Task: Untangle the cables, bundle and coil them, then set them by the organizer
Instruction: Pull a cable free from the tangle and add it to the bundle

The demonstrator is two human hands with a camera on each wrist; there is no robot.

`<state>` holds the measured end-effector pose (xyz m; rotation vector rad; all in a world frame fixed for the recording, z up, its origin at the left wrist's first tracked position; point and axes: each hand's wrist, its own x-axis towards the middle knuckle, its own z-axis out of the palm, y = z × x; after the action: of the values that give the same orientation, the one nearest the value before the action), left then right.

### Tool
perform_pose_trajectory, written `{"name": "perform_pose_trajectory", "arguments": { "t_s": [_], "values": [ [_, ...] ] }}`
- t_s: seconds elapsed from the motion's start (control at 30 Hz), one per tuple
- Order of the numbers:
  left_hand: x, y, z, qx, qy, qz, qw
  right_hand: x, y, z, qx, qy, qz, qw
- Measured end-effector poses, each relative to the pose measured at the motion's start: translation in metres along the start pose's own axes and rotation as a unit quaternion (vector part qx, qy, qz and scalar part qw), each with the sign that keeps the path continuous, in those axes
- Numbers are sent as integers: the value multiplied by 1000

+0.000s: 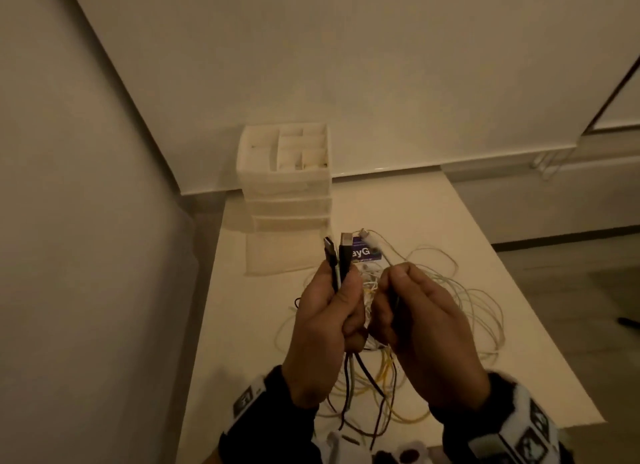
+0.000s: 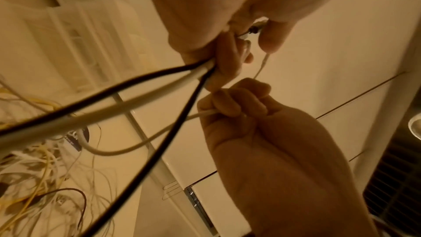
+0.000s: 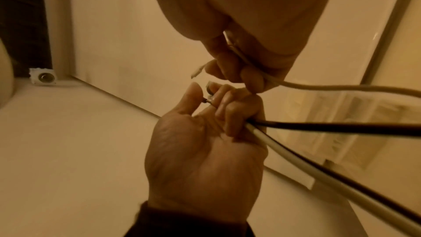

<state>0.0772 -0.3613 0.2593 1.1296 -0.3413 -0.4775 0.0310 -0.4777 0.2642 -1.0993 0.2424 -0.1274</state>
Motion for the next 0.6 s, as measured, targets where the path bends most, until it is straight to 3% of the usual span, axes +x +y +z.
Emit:
{"name": "perform_pose_trajectory", "arguments": {
  "t_s": [0.13, 0.3, 0.4, 0.5, 0.6],
  "values": [
    [8, -4, 13, 118, 10, 62, 991, 1, 0, -8, -52, -13, -11, 998],
    [20, -6, 21, 197, 75, 68, 975, 6, 3, -12, -121, -78, -12, 990],
    [27, -14, 16, 236, 76, 91, 965, 9, 2, -13, -176, -114, -24, 977],
    [30, -16, 11, 241, 100, 93, 961, 14, 0, -20, -234, -153, -51, 959],
    [35, -1, -2, 173, 132, 116, 969, 18, 5, -34, -314, -208, -69, 924]
  ]
}}
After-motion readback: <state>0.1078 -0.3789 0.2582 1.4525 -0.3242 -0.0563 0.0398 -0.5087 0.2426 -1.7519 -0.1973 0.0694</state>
